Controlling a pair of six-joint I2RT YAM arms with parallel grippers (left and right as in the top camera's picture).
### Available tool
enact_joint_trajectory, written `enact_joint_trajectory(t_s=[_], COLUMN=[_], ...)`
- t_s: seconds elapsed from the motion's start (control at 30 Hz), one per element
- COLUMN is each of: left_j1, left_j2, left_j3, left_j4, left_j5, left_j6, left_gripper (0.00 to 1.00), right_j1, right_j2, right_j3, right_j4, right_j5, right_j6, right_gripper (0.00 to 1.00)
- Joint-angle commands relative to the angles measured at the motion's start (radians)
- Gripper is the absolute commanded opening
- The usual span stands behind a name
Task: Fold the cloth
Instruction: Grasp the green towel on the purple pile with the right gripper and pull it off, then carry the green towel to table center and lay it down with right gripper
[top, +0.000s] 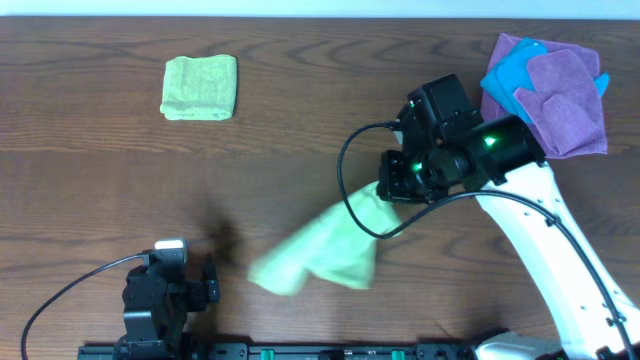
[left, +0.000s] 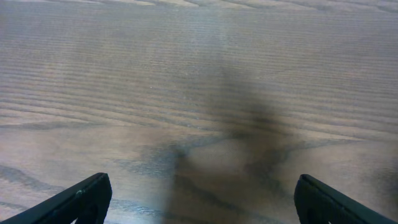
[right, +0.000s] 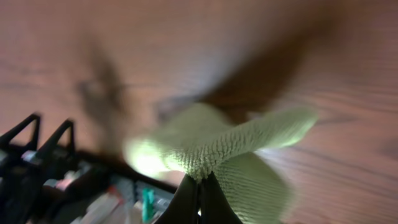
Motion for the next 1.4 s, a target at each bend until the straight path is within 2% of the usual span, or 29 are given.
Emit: enact_joint_trajectory(t_s=[0.0,0.17,0.27,0.4,0.57,0.77,1.1,1.27,1.37], left_j1=[-0.004,-0.004,-0.004,-0.004,-0.004,-0.004,-0.004,-0.004,-0.004], left_j2=[-0.006,-0.006,-0.006,-0.006,-0.006,-0.006,-0.006,-0.006,-0.006], left_j3=[-0.043,-0.043,-0.044,-0.044,-0.044,-0.044,-0.044,-0.044,-0.043], left_j4=[-0.039,-0.039,-0.039,-0.039,-0.039,-0.039,-0.039,-0.039,-0.039], left_j5=[-0.007,-0.007,-0.007,-0.007,-0.007,-0.007,-0.007,-0.007,-0.007], left_j6=[0.017,0.017,0.017,0.017,0.017,0.017,0.017,0.017,0.017], left_gripper=[0.95,0.95,0.95,0.95,0.95,0.95,0.95,0.95,0.95], right_j1=[0.008,0.014,0.026,0.026,-0.035,-0.161,-0.185,-0.215,-0.25], right_j2=[-0.074,-0.177,-0.186,-0.187,-0.203,-0.208,-0.207,-0.208,-0.21], right_j3=[0.003,0.003,0.003,0.003,0.003,0.003,0.003,0.014,0.031], right_j4=[0.013,-0.024,-0.072,-0.167,-0.257,-0.279,-0.263,-0.275,-0.336], right_j5=[0.216,0.14,0.068,0.079,0.32,0.547,0.584,0.811,0.841], right_j6=[0.068,0.128,0.13,0.13,0.136,0.133,0.066,0.068,0.065], right_gripper=[0.01,0.01,0.01,0.01,0.01,0.01,0.01,0.01,0.01])
